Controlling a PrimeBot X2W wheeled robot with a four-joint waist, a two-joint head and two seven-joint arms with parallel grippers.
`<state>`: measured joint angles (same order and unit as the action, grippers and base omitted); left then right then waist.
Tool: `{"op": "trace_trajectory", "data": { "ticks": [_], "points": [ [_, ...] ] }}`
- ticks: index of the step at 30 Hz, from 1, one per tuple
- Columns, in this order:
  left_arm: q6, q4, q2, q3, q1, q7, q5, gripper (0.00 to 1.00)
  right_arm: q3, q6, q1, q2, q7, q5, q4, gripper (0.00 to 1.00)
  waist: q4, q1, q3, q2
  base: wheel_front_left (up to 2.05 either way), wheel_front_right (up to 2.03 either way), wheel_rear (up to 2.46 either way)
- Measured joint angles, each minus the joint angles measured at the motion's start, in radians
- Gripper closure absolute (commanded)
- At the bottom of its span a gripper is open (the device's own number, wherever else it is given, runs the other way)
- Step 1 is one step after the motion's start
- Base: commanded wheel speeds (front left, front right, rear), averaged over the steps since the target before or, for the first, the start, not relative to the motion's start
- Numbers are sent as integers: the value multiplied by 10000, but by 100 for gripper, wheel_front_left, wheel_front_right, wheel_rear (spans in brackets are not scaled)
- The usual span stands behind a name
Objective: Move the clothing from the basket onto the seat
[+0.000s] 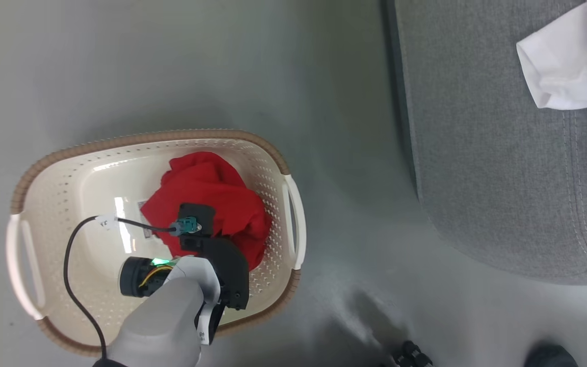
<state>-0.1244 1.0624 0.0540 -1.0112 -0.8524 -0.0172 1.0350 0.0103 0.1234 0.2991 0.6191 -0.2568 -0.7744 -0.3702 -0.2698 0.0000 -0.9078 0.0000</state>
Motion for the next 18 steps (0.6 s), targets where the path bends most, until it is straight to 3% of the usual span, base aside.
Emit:
{"op": "trace_trajectory", "data": {
  "ticks": [18],
  "points": [
    [0,-717,-15,-487,1051,-2036,708,100,-182,0,-300,-40,-2,293,1074,0,1166,-1,1571,0,0,0,0]
  ]
}}
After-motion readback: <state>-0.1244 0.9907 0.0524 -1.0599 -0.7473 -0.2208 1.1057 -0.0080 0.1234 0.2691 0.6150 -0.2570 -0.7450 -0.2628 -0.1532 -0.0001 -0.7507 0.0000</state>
